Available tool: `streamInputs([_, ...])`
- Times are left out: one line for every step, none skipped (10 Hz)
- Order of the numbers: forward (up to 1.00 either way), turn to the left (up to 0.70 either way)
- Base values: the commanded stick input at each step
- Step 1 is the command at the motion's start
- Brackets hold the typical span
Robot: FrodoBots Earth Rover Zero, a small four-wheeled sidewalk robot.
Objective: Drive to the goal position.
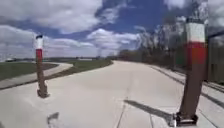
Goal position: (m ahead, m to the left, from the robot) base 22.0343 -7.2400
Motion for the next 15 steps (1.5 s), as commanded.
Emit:
streamInputs([1.00, 0.00])
streamInputs([1.00, 0.00])
streamInputs([1.00, 0.00])
streamInputs([1.00, 0.00])
streamInputs([1.00, 0.00])
streamInputs([1.00, -0.27])
streamInputs([1.00, -0.27])
streamInputs([1.00, -0.27])
streamInputs([1.00, -0.27])
streamInputs([1.00, -0.27])
streamInputs([1.00, -0.27])
streamInputs([1.00, -0.27])
streamInputs([1.00, -0.27])
streamInputs([1.00, -0.27])
streamInputs([1.00, -0.27])
